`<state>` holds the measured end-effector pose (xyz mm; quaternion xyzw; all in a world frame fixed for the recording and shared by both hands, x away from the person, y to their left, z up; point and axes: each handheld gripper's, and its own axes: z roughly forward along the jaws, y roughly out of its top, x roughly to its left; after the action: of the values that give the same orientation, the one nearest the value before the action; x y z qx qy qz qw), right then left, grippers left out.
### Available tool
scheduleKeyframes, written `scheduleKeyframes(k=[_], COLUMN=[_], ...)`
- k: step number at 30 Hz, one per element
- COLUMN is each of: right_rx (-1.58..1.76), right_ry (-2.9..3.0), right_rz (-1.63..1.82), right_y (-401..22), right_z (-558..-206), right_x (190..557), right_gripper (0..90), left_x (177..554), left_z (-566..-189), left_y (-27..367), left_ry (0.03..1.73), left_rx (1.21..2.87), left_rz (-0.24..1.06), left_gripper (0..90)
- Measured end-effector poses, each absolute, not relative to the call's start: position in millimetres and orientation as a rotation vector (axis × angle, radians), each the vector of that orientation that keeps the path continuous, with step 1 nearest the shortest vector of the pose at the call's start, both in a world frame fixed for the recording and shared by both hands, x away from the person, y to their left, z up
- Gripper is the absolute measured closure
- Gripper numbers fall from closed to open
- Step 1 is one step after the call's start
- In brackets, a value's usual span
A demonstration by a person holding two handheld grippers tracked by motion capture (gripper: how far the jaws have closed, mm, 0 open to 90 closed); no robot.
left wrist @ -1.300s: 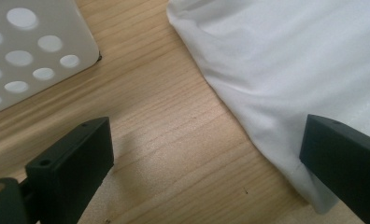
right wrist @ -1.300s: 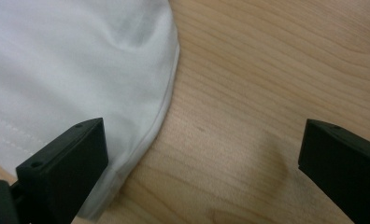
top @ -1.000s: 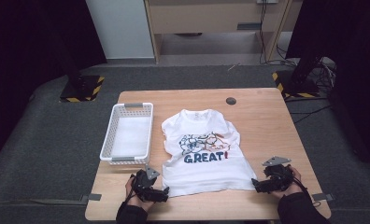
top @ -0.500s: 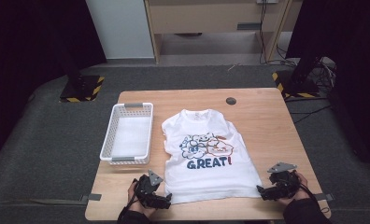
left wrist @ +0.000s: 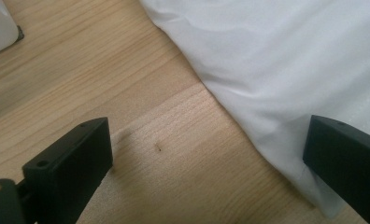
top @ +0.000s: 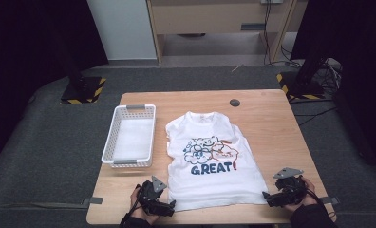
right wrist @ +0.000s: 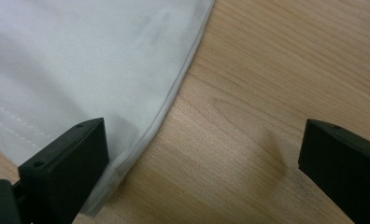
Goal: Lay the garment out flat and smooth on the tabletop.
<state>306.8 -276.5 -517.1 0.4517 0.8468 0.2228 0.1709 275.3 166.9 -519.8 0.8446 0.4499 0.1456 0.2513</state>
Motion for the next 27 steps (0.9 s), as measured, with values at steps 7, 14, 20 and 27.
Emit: scheduleKeyframes(k=[7, 14, 20, 27], right_rx=[1.276, 1.269, 1.264, 1.247], right_ry=[2.37, 2.315, 2.297, 2.315], right_rz=[0.696, 0.787, 0.87, 0.882], right_y=[-273.9, -267.1, -256.0, -241.3], right_z=[-512.4, -505.0, -500.6, -501.4], right_x=[311.7, 318.0, 329.3, 336.3], right_gripper=[3.5, 3.8, 3.9, 3.9], left_x=[278.2, 280.9, 284.2, 288.8], left_z=[-514.2, -503.7, -501.8, -500.0], left_y=[170.4, 181.1, 186.4, 188.1], left_ry=[1.21, 1.244, 1.257, 1.23], left_rx=[2.282, 2.156, 2.101, 2.069], left_rz=[0.364, 0.411, 0.428, 0.456], left_gripper=[2.6, 3.7, 4.2, 4.2])
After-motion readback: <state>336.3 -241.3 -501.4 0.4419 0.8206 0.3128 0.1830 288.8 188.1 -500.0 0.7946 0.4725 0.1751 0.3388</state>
